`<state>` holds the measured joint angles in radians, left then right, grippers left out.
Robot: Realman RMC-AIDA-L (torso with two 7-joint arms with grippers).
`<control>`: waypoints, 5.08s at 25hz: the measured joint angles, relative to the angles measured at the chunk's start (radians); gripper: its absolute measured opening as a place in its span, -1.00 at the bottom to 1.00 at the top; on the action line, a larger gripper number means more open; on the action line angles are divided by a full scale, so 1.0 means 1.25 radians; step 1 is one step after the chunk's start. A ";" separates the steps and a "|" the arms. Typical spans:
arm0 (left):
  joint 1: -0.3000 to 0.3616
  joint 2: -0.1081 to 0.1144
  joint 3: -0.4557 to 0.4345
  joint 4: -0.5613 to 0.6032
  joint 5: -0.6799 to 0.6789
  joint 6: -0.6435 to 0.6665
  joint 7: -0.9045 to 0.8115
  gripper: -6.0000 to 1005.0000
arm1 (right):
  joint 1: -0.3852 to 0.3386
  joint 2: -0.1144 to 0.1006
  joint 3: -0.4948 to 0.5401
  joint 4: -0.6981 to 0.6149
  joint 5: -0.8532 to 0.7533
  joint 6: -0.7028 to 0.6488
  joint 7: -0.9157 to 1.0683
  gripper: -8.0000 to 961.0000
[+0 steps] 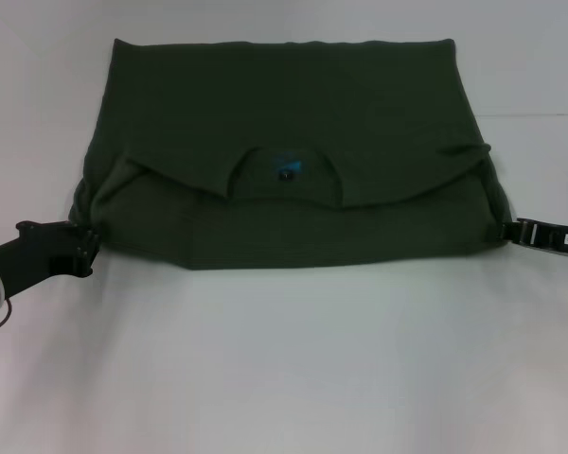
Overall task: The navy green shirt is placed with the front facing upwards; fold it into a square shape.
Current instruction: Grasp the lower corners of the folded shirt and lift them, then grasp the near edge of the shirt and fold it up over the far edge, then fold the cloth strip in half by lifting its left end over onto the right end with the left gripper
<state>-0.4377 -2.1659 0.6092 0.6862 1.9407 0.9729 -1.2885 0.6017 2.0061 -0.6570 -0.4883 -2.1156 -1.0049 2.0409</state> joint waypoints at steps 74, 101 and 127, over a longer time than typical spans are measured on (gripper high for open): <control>-0.234 0.093 -0.275 -0.013 0.296 0.090 -0.444 -0.81 | 0.084 -0.020 0.257 0.030 0.029 -0.018 -0.321 -0.89; -0.281 0.041 -0.088 -0.080 0.181 -0.271 -0.380 -0.79 | 0.159 0.016 0.246 0.116 0.111 0.241 -0.461 -0.87; -0.194 0.034 -0.088 0.002 0.100 -0.164 -0.407 0.48 | 0.119 -0.018 0.189 0.057 0.106 0.064 -0.308 0.65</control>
<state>-0.6798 -2.1230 0.4986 0.6881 2.0659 0.7681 -1.7975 0.7508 1.9838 -0.4211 -0.4176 -1.9834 -0.9254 1.6556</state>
